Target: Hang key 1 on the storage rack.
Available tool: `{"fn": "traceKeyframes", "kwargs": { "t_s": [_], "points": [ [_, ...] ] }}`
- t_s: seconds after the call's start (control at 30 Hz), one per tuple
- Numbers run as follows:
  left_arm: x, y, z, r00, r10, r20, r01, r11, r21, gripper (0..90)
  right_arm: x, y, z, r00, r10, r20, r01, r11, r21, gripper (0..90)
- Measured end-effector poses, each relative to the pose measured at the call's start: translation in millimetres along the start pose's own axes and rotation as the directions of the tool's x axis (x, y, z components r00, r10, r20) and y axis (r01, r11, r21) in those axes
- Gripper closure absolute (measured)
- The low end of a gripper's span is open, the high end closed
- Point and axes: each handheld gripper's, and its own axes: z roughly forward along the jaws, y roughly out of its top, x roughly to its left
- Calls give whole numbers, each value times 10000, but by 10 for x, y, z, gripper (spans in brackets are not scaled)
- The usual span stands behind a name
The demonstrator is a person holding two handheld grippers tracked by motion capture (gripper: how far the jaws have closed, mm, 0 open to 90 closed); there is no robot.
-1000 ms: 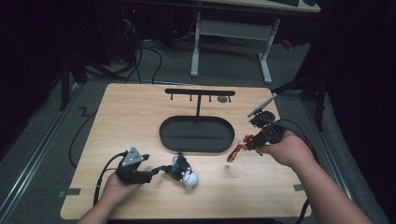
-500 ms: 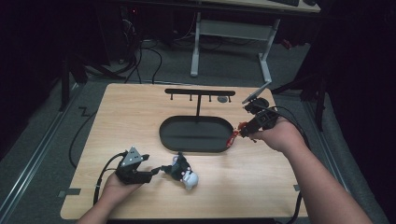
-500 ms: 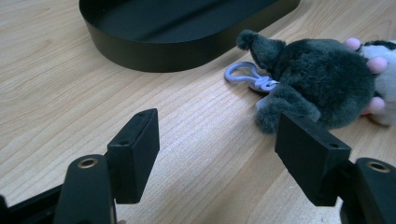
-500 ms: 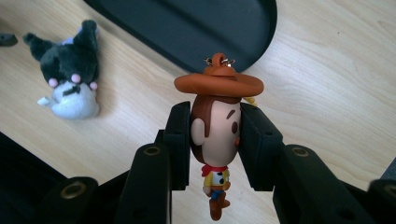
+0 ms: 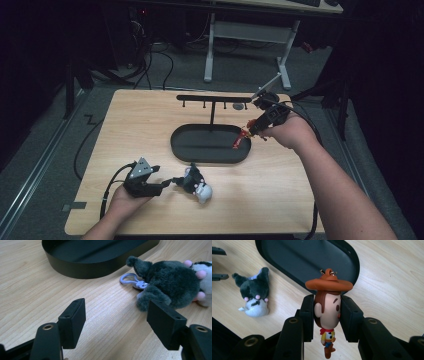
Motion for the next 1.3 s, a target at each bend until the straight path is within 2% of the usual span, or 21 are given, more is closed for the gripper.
{"fn": "traceKeyframes", "kwargs": {
  "t_s": [0.23,0.43,0.67,1.17,1.3],
  "points": [
    [1,-6,-4,10000,2,-7,-2,10000,-26,319,-70,159,18,9998,173,81,-174,9998,47,671],
    [6,-12,-7,10000,-49,-24,48,10000,-77,319,-122,268,-4,9997,208,152,-207,9998,-81,671],
    [1,-13,-4,10000,-19,-4,19,10000,-69,320,-162,372,48,9992,336,208,-333,9993,-175,671],
    [-3,-9,-15,10000,13,47,-13,9999,-107,322,-318,504,-94,9949,865,521,-836,9949,-567,671],
    [-2,-9,-21,10000,14,67,-13,9999,-108,322,-369,514,-54,9932,1008,590,-979,9940,-492,671]
  ]
}}
